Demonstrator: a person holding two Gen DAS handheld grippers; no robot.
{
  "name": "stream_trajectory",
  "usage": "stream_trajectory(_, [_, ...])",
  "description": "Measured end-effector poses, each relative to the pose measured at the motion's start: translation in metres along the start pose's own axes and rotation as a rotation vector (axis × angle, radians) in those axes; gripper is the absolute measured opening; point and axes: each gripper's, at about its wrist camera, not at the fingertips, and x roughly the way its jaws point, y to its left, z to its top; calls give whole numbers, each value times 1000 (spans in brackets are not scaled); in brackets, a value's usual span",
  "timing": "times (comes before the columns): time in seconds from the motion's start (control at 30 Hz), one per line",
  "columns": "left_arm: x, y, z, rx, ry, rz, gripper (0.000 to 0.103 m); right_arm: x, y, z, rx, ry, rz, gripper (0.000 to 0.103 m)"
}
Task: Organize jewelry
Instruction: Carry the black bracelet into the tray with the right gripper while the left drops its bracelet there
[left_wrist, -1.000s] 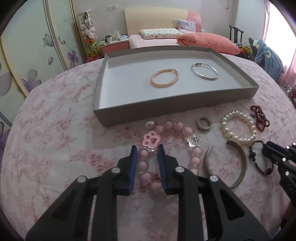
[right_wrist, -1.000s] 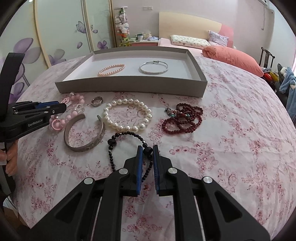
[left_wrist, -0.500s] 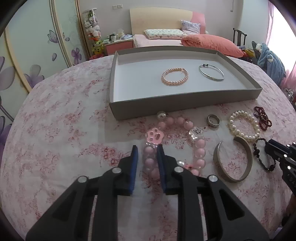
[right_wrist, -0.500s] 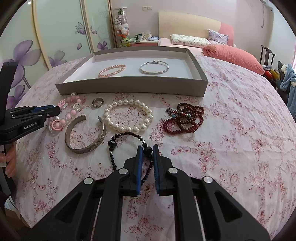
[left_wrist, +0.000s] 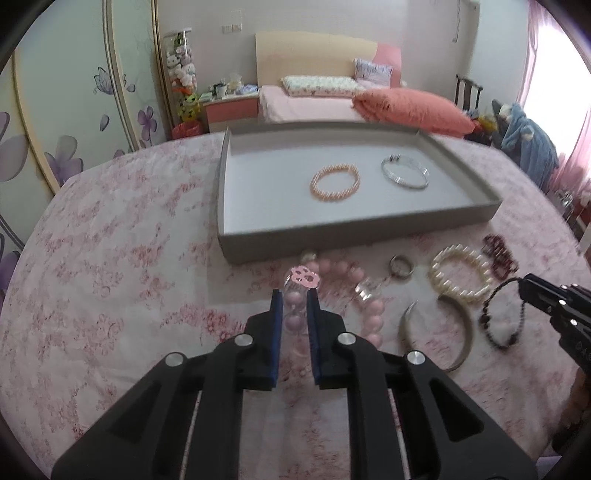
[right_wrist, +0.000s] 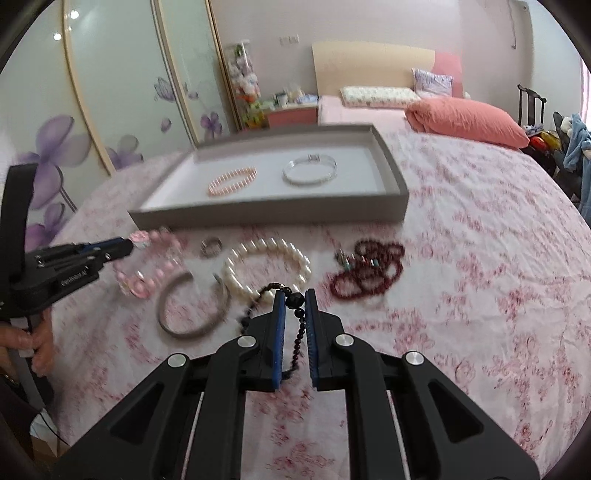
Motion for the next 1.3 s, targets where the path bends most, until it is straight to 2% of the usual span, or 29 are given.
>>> stream_trajectory(0.13, [-12, -3, 5, -9, -43, -40, 14, -10, 6, 7, -5, -45, 28, 12])
stream_trajectory(0.47, [-27, -22, 20, -8, -98, -135, 14, -18, 15, 14, 3, -81, 54, 12])
stream_trajectory(0.8, [-49, -17, 26, -50, -161, -176, 14, -29, 21, 20, 10, -131, 64, 12])
stream_trajectory(0.93, [-63, -10, 23, -81, -201, -151, 14, -32, 25, 21, 12, -154, 67, 12])
stream_trajectory(1.3, [-91, -9, 13, -91, -303, 3, 14, -47, 32, 29, 10, -261, 34, 12])
